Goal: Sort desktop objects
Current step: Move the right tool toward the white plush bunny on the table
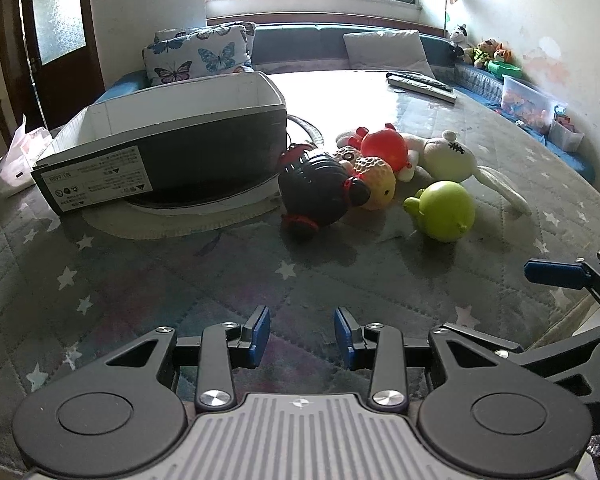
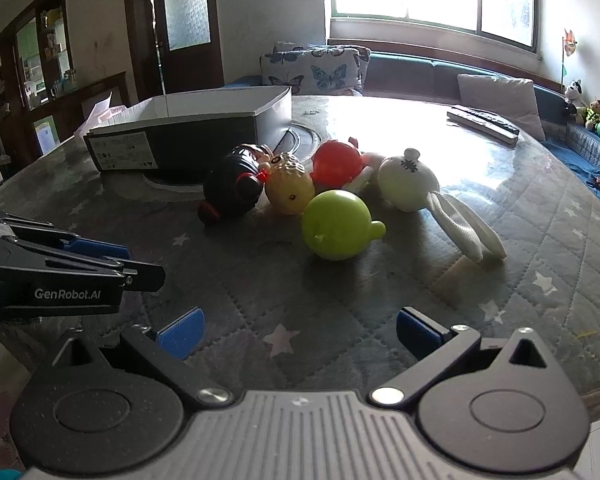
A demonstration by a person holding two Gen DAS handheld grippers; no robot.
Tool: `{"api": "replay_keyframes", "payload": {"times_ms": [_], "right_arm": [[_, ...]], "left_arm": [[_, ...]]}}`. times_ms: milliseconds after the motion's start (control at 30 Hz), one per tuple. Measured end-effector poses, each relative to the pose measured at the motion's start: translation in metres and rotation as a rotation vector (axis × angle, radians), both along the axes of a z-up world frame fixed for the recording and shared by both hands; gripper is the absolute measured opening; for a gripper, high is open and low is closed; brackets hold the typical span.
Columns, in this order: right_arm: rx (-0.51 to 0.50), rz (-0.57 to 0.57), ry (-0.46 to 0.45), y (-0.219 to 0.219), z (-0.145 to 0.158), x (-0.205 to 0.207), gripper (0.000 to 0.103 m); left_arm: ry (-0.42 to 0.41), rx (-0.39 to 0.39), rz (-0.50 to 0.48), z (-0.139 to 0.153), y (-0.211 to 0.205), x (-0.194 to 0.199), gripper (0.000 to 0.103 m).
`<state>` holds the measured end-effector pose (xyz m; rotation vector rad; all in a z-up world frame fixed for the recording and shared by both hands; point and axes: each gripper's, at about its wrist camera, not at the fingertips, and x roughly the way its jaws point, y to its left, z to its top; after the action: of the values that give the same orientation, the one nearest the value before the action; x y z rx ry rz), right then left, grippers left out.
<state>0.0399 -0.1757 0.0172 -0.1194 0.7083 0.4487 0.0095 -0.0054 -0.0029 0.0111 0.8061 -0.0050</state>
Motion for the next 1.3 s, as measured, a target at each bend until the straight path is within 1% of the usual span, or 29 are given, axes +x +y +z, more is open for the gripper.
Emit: {"api": "replay_keyframes", "payload": {"times_ms": [933,1300], "right_arm": [[0.006,0.033,0.011,0.009,0.001,0.011,0.103],[0.011,0.036,0.018,0.01,0.0,0.019,0.103]], "left_arm": [[0.025,-0.023,0.004,0.003,0.008,0.02,0.039],[0.036,-0.024,-0.014,0.003,0.005,0.028,0.039]]}}
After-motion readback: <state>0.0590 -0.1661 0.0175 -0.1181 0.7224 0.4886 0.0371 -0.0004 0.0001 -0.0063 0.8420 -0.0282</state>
